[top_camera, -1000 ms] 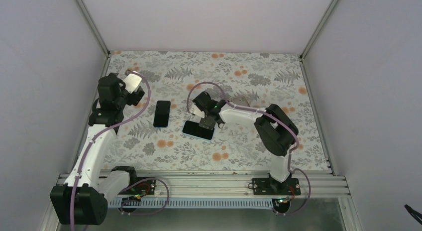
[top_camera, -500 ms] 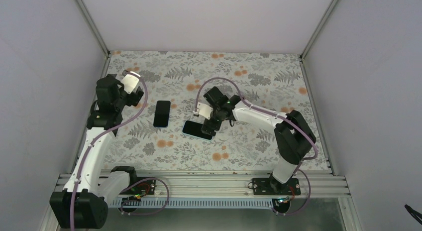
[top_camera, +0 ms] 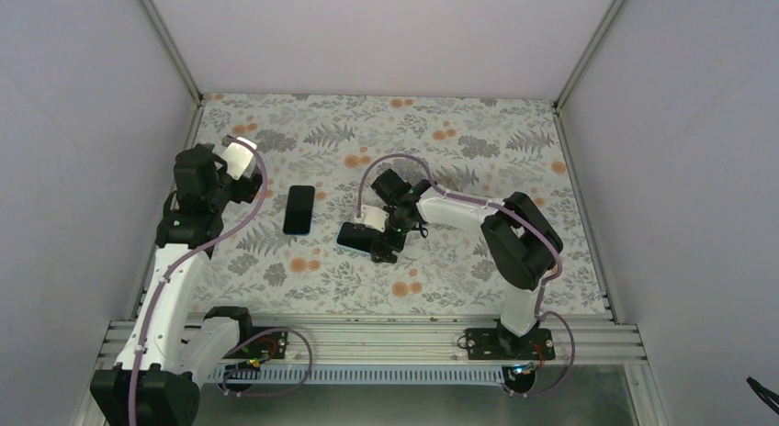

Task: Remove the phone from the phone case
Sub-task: Pick up the phone at the center of the board.

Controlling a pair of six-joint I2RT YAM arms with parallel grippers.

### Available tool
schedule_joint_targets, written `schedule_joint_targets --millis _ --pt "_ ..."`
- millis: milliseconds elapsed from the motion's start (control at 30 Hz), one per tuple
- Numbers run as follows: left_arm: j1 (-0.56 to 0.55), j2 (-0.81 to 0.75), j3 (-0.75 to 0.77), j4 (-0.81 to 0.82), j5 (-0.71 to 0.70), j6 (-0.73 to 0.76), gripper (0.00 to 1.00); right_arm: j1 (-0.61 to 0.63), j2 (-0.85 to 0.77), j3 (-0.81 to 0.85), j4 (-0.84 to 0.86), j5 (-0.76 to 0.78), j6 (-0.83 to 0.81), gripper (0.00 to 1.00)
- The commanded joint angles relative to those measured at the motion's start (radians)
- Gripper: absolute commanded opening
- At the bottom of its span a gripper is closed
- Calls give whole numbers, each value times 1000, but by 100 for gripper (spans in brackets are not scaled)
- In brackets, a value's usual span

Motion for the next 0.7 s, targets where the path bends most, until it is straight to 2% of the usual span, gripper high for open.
schedule_joint_targets --millis 0,333,667 --pt "4 -31 5 -19 17 -24 100 -2 41 19 28 -10 -30 100" --pt "4 -35 -9 -27 37 -27 100 25 36 -22 75 103 -71 100" --pt "4 -18 -12 -25 57 -24 100 89 105 -19 71 193 -108 99"
